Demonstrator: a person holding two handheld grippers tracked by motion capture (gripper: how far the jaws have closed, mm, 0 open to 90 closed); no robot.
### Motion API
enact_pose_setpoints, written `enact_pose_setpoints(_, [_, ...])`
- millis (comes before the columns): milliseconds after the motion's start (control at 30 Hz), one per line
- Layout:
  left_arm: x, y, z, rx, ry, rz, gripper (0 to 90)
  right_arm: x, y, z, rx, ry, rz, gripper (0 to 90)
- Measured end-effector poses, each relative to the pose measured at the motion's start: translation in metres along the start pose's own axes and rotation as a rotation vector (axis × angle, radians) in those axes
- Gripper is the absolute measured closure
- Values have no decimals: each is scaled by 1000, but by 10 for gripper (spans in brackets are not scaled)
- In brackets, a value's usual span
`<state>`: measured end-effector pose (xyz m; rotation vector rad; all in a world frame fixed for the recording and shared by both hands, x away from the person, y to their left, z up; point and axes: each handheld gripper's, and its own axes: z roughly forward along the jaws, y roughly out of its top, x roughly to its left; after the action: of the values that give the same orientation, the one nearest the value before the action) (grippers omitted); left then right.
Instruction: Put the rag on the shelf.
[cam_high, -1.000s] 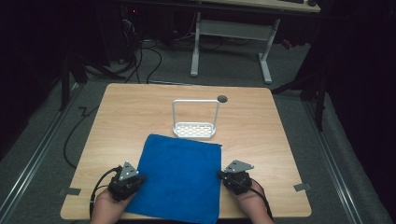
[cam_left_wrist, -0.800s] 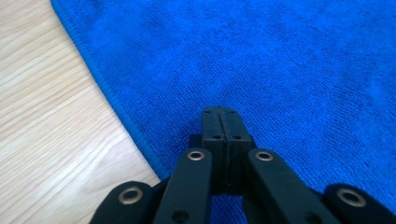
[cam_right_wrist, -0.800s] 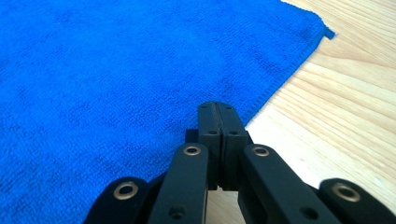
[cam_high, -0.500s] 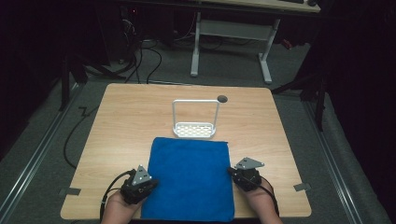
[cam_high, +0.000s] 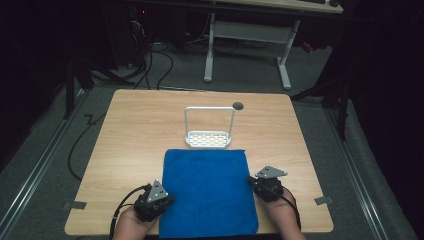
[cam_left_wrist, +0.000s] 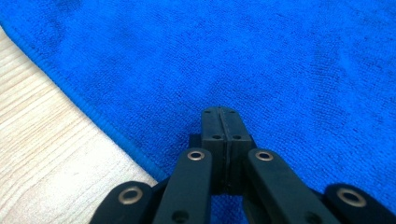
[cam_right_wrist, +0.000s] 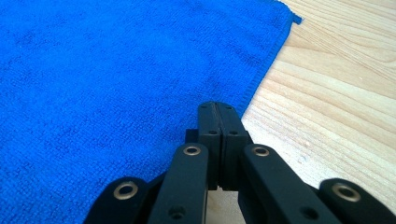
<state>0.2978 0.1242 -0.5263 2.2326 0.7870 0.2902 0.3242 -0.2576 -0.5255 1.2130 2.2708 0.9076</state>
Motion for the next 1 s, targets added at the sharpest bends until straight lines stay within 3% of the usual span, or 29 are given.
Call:
enact_pose_setpoints(467, [4,1,2,-13,1,-13,898,1,0,0,-2,-4,0,900])
enact_pose_setpoints(600, [5,0,-1,-31,19,-13,845,0,0,-4,-40,14,25,850])
enact_pose_setpoints(733, [18,0,-6,-85,57,-78,787,-3,2,-9,-93,16,57,791])
enact_pose_setpoints(867, [33,2,-5,-115,101,-133,734,-4,1,-8,-95,12,59,754])
enact_pose_setpoints(1000, [46,5,-1,-157,115,-189,688,-6,0,-8,-102,16,68,718])
